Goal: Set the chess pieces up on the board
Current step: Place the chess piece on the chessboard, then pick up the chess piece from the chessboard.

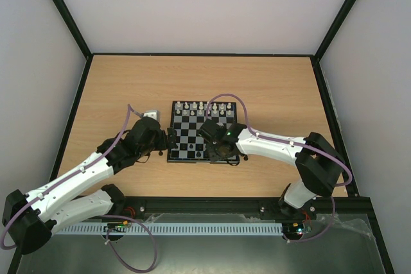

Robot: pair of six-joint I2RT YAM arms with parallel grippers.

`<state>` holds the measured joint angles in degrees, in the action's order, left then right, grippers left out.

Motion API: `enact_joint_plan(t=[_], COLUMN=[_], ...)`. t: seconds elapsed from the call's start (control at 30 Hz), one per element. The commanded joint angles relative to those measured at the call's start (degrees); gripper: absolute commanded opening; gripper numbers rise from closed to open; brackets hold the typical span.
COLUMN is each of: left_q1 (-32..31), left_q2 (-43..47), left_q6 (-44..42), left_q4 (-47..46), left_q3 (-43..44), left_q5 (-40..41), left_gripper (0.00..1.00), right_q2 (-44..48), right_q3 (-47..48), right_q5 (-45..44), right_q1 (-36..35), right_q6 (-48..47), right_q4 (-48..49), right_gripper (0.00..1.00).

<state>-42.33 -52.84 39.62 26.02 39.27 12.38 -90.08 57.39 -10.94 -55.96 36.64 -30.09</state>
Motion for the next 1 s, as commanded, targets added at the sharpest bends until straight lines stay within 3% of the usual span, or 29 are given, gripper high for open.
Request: enact_joint_plan(t=[0.0, 0.37, 0.6, 0.97], left_q1=[0.31, 0.31, 0.31, 0.31], left_q2=[0.63, 1.03, 1.53, 1.69], left_q6=[0.27, 0.37, 0.48, 0.46], left_q4=[-0.27, -0.01, 0.27, 0.20], left_q3=[-0.86, -0.92, -1.02, -0.98], left_q5=[-0.08, -0.08, 0.01, 0.10], left_gripper=[1.00, 1.00, 0.99, 0.99], right_q2=[-1.32, -1.87, -0.35, 0.95], right_q3=[0.53, 0.64, 1.53, 6.73], right_q5=[-0.32, -1.21, -0.87, -0.17], right_q1=[-0.39, -0.39, -0.37, -1.52], right_q6=[0.01, 0.14, 0.23, -2.29], right_q4=[-0.82, 0.50, -0.67, -3.75], right_gripper=[0.11, 0.12, 0.33, 0.34])
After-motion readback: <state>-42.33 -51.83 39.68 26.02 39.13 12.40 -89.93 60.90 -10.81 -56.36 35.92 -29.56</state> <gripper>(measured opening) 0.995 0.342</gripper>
